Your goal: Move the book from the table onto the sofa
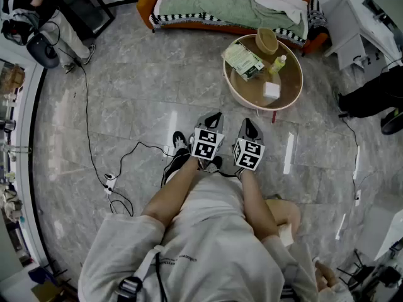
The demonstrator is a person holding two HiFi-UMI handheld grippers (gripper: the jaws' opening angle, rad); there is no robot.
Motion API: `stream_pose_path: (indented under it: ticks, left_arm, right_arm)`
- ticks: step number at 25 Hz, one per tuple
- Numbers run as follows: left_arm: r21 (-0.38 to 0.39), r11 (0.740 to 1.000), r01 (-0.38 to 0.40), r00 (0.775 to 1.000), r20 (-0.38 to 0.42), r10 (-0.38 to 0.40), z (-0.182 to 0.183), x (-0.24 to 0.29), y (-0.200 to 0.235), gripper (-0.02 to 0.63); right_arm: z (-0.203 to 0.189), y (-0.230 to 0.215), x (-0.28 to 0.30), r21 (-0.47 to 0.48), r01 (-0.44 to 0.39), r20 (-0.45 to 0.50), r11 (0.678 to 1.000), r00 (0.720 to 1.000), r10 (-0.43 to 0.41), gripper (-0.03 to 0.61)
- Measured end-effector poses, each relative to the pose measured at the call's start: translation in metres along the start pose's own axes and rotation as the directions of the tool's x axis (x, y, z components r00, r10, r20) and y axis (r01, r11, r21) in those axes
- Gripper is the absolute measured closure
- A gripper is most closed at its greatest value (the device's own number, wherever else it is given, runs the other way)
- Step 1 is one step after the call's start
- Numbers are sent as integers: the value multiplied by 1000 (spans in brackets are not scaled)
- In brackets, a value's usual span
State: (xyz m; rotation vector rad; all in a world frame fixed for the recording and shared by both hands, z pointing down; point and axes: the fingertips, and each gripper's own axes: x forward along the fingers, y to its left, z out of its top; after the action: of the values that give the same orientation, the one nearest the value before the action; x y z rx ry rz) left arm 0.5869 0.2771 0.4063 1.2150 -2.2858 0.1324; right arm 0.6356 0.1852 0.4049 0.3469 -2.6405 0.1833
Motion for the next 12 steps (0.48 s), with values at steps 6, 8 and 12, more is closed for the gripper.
stream_pose_path:
  ticks: [6,8,12]
  left_arm:
    - [4,1000,-14,1000,10,14,-3,-2,10,605]
    - [6,1000,-25,1000,10,25,-4,-5,14,604]
    - [5,999,-37,999,26,37,-4,-8,19,605]
  right_arm:
    - [-3,-2,-1,14,23,21,1000,1000,-23,572]
    - [-5,4,-1,7,13,17,1000,1000,-13,572]
    - [0,8,0,-8,5,24,1000,1000,-5,572]
